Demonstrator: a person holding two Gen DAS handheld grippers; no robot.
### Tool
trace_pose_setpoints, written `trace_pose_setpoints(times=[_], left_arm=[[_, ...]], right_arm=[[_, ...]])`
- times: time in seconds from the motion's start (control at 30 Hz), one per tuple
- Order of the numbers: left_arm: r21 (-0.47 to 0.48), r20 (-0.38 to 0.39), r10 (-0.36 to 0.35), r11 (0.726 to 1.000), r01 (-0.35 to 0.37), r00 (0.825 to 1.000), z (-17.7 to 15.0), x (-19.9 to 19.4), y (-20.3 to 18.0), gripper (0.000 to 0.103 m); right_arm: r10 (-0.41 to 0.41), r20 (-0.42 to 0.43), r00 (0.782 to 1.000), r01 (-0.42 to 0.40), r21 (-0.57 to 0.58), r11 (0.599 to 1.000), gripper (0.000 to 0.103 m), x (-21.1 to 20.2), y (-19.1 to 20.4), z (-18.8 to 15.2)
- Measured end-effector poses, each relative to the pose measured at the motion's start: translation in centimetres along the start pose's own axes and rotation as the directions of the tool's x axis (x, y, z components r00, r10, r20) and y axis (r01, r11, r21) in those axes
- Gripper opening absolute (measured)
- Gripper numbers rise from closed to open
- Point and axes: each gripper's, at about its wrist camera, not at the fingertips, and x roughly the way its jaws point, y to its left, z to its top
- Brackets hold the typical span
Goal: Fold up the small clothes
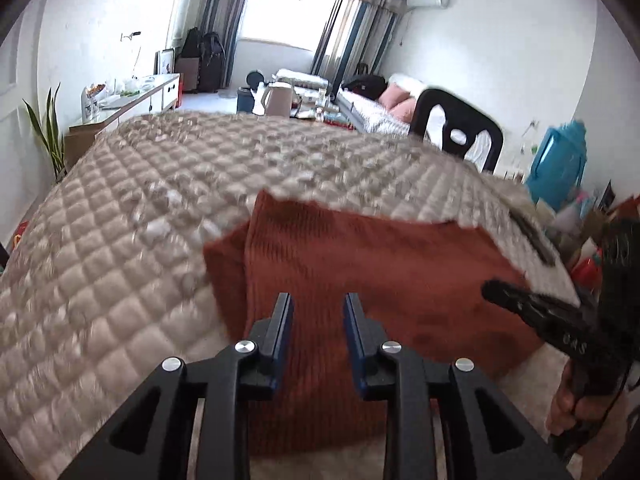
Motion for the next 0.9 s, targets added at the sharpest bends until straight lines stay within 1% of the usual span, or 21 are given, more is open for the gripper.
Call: trace_pose_setpoints(times=[0.03,0.1,0.17,0.23,0.33,0.43,0.53,0.67,0.73,0.8,0.83,0.9], left_arm=[[-0.002,-0.014,0.01,1.0,-0.01,1.0,-0.4,0.3,0.2,0.029],[-0.011,-0.034,0.0,1.0,0.0,0.999,-1.1,0.8,0.6,0.029],[-0.017,-0.025,-0.011,1.0,0.01,1.0,-1.1,0.6,0.7,0.03],[-0.023,-0.032,-0.026,0.999,0.026,0.999,-1.3,0.9,0.7,0.032],[-0.029,-0.03,-0.037,0.999,0.036,0.999,-1.3,0.8,0.7,0.032],[-0.036,-0.029,-0.046,0.998,0.045,0.999,-1.3,0.8,0.8,0.032],[-0.044,-0.027,-0.054,0.998,0.053,0.998,-1.4,0.7,0.9,0.032],[-0.045,-0.027,-0.055,0.998,0.054,0.998,-1.4,0.7,0.9,0.033],[-0.045,-0.027,-0.055,0.998,0.054,0.998,-1.4,0.7,0.9,0.033],[-0.041,-0.028,-0.052,0.998,0.05,0.998,-1.4,0.7,0.9,0.033],[-0.038,-0.027,-0.05,0.998,0.049,0.998,-1.4,0.7,0.9,0.033],[-0.029,-0.026,-0.041,0.999,0.04,0.999,-1.5,0.3,0.7,0.033]], right_arm=[[0.003,-0.013,1.0,-0.003,-0.001,1.0,0.005,0.4,0.2,0.1],[0.007,-0.033,0.999,-0.008,-0.004,1.0,0.005,1.5,0.4,0.1],[-0.036,-0.068,0.997,0.035,-0.011,0.999,0.005,2.8,0.6,0.1],[-0.029,-0.069,0.997,0.029,-0.004,1.0,0.004,3.4,0.4,0.5],[-0.059,-0.076,0.995,0.059,-0.003,0.998,0.004,4.2,0.2,1.6],[-0.069,-0.091,0.993,0.069,-0.007,0.998,0.004,5.1,0.0,1.9],[-0.082,-0.094,0.992,0.083,0.001,0.997,0.004,4.2,0.6,1.8],[-0.084,-0.059,0.995,0.082,-0.035,0.996,0.004,0.8,2.3,-0.1],[-0.071,-0.063,0.995,0.069,-0.041,0.997,0.004,0.2,2.7,-1.0],[-0.084,-0.086,0.993,0.079,-0.055,0.995,0.004,0.5,2.8,-1.9],[-0.079,-0.074,0.994,0.075,-0.061,0.995,0.004,0.5,2.8,-2.2],[-0.079,-0.079,0.994,0.075,-0.043,0.996,0.004,0.0,2.8,-2.2]])
